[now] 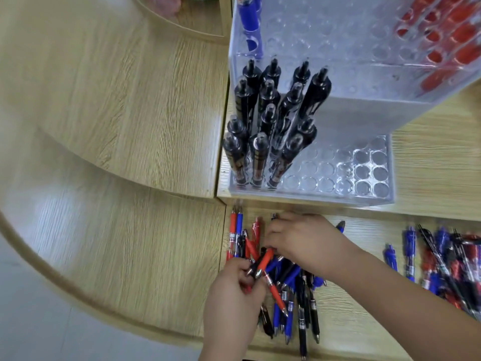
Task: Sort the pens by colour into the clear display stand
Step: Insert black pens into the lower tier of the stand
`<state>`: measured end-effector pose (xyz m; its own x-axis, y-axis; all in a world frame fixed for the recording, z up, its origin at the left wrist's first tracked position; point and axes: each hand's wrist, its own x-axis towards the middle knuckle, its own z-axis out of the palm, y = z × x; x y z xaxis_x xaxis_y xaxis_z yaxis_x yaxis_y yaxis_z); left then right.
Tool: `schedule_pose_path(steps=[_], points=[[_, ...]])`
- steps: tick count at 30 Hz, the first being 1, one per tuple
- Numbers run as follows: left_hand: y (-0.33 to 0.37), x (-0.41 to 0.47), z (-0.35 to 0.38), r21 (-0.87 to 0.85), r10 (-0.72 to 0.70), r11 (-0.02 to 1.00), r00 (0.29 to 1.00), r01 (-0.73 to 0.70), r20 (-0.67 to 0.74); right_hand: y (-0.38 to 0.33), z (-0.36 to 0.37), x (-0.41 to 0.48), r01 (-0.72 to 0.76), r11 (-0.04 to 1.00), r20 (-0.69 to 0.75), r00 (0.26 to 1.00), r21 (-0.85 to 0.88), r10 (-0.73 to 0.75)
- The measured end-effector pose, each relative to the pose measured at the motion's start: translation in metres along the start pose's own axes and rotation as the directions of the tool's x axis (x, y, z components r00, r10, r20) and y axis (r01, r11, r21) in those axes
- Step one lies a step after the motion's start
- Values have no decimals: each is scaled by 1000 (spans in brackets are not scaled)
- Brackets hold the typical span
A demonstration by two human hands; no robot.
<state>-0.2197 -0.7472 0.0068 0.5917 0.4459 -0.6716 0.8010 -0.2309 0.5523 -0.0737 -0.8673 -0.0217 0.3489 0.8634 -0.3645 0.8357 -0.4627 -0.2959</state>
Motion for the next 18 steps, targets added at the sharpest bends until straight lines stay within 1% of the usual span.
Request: schedule_pose_path(steps=[3,6,7,9,12,15,18], points=[[1,4,-8,-193,-1,981,1000,0,-5,2,-14,3,3,996,29,1000,85,-6],[4,8,-17,-418,18,909,1000,-8,21,-5,-32,-2,-46,978,33,999,204,41],[6,9,-20,-458,43,888,999,-28,23,-7,-39,-4,-68,965,41,997,253,59],[9,10,-27,-472,105,877,994,-87,11,-9,-50,-8,-98,927,83,994,362,73],[14,12,-37,-426,196,888,981,-174,8,-4,-57,-10,-152,852,212,976,500,50],[20,14,-44,-348,264,911,961,-221,78,2,-60,-10,-163,842,259,965,514,28],[27,17,-46,-300,282,925,950,-233,131,6,-61,-9,-163,853,304,953,495,6]])
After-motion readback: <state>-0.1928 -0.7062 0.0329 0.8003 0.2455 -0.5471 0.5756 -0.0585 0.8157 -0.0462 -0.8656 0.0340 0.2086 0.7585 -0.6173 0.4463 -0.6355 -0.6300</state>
